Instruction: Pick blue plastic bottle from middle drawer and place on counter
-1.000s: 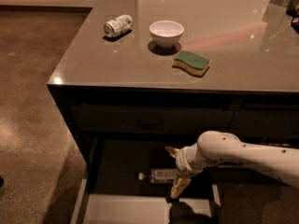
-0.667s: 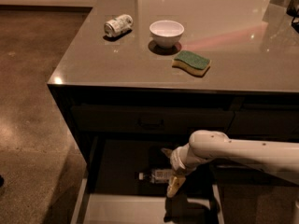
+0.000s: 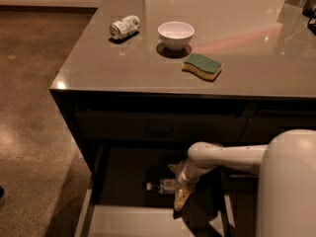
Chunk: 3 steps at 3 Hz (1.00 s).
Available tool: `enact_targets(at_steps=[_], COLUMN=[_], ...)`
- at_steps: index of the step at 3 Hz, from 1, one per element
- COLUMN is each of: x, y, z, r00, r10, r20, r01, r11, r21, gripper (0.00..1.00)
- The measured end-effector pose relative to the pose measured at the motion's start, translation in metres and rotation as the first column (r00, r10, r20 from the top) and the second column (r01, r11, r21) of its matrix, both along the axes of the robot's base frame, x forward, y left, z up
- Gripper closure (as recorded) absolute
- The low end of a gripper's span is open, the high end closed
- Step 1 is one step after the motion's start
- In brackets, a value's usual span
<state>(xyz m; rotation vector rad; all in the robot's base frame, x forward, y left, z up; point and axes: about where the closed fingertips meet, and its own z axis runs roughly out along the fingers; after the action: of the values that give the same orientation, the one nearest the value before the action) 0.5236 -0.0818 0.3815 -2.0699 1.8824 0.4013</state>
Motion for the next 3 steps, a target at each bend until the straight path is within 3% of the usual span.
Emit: enact_targets(at_steps=[1,2,3], x=[0.003,0.004,0.003], y=[-0.001,0.001,0.006], z=[-0.022,-0.023,-0.009], r00=[0.9999,0.9999,0.9998], r10=[-0.009,-0.016,-0.019], r20=[-0.010,-0.002,0.002], r01=[0.009,0.016,0.019], r11=[1.000,0.999,0.991], r21=[-0.006,0.031,0.135], gripper=[0.18,0.41,0.64])
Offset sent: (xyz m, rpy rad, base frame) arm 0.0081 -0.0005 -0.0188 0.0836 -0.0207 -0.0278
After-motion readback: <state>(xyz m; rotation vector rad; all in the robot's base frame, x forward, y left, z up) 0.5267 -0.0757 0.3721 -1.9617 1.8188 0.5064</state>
